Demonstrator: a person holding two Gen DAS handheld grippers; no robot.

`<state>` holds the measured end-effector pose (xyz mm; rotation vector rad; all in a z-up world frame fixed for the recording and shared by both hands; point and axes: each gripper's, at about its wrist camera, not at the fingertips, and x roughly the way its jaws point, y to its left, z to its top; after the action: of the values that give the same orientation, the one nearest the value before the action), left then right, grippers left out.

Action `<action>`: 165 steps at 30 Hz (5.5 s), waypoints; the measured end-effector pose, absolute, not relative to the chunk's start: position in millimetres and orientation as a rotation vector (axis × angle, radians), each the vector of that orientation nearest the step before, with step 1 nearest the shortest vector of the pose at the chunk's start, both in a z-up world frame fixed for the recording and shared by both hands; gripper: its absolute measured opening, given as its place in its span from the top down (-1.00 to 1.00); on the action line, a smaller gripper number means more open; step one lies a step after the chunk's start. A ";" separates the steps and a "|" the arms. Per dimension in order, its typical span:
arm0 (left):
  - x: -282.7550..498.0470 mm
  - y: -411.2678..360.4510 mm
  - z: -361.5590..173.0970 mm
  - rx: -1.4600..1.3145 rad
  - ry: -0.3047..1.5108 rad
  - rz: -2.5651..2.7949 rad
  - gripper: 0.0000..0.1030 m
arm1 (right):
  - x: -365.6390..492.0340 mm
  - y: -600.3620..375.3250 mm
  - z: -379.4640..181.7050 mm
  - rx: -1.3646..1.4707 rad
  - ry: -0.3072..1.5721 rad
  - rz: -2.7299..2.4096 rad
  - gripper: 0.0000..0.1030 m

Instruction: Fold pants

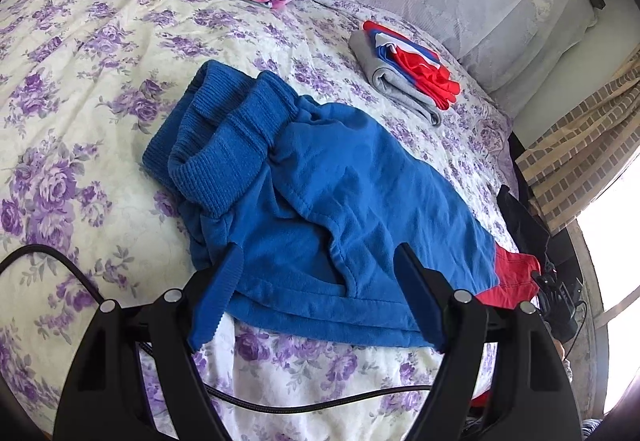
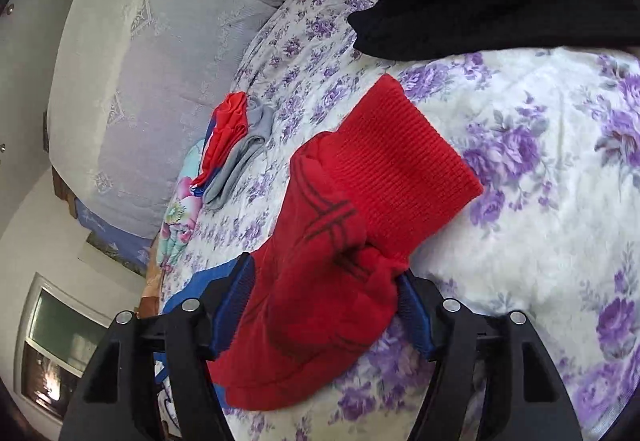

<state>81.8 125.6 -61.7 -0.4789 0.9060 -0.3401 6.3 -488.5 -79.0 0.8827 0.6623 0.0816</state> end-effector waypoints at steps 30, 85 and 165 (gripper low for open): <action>108.0 66.3 -69.0 -0.230 0.968 -0.261 -0.51 | 120.7 -238.0 5.9 0.310 0.903 0.705 0.48; 86.8 66.4 -76.4 -0.117 0.977 -0.202 -0.77 | 240.1 -143.8 -60.7 -0.058 1.041 0.550 -0.45; 58.9 142.1 -63.3 -0.351 0.823 -0.074 -0.90 | 65.1 -202.4 -9.8 -0.127 0.666 0.379 -0.20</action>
<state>58.9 142.1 -63.3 -0.3514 0.8229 -0.0741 65.1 -202.4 -9.8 -0.1273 0.6663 0.3787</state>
